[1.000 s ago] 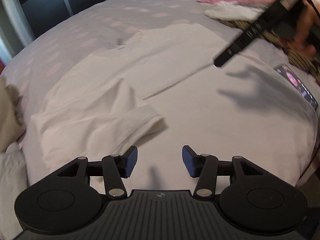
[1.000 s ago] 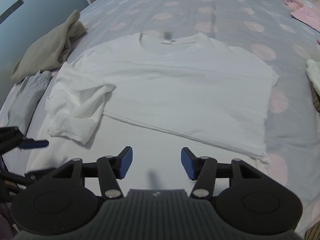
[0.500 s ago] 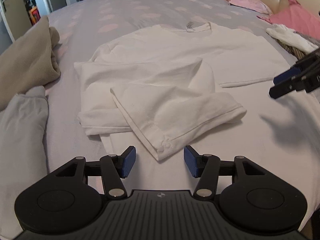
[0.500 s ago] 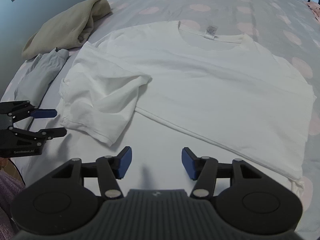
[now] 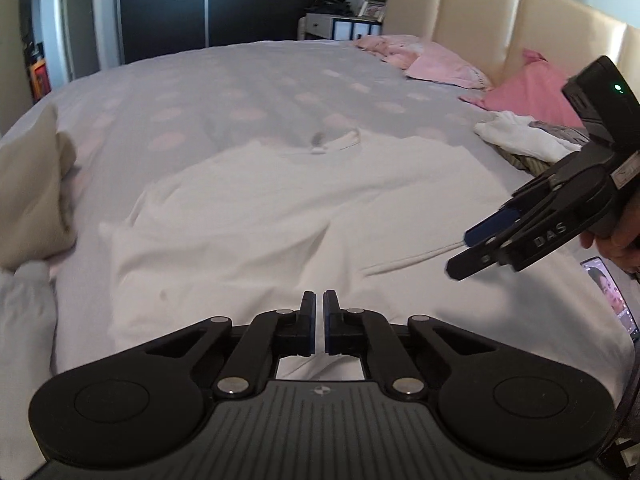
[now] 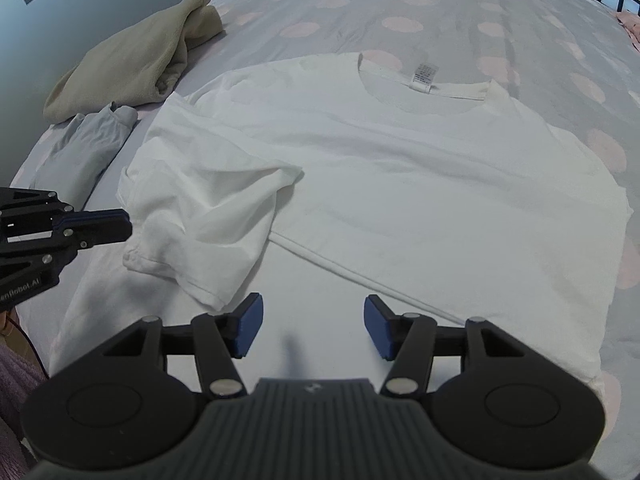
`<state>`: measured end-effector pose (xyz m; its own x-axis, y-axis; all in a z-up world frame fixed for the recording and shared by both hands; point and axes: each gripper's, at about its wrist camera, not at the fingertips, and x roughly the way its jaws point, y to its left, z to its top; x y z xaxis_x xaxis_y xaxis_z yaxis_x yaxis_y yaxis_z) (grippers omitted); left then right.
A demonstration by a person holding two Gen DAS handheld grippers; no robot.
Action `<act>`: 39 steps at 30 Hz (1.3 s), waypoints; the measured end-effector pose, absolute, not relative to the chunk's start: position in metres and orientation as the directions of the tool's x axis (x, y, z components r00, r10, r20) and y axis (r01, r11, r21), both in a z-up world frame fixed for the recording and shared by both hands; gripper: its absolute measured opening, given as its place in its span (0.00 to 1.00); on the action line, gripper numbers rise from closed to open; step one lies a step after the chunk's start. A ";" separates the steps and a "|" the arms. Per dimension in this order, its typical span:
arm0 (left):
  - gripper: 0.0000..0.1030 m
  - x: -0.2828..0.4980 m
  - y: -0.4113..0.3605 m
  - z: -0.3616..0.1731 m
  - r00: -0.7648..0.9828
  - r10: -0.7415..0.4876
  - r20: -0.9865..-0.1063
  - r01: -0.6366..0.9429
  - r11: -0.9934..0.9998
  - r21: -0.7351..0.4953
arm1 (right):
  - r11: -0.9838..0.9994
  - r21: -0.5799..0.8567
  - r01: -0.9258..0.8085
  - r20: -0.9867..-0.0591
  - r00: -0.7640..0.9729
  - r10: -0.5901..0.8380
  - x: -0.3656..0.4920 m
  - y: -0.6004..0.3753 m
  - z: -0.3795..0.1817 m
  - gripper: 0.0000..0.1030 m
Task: Fold clothes
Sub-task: 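Grasp the T-shirt sleeve with the left gripper and fold it over the body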
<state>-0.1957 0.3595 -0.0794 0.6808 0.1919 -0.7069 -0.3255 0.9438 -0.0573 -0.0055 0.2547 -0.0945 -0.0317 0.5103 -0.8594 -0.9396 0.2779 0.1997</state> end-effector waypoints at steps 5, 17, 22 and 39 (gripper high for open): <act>0.02 -0.178 0.354 -0.085 0.626 0.212 -0.751 -0.350 0.937 -0.027 | 0.272 0.202 -0.941 -0.853 -0.032 0.520 -0.003 0.249 -0.090 0.58; 0.49 -0.219 0.405 -0.124 0.430 0.271 -0.861 -0.680 0.725 -0.111 | 0.297 0.206 -0.933 -0.857 -0.025 0.515 0.008 0.230 -0.093 0.61; 0.23 -0.223 0.415 -0.135 0.447 0.243 -0.861 -0.686 0.711 -0.156 | 0.299 0.203 -0.932 -0.860 -0.023 0.510 0.007 0.227 -0.094 0.61; 0.05 -0.158 0.342 -0.068 0.729 0.133 -0.671 -0.358 0.910 -0.209 | 0.331 0.200 -0.922 -0.841 0.012 0.541 0.016 0.224 -0.080 0.62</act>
<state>-0.1580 0.3423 -0.0680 0.7291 0.1326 -0.6714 -0.3580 0.9100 -0.2091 0.0163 0.2244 -0.0805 0.0122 0.5409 -0.8410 -0.9222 0.3312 0.1996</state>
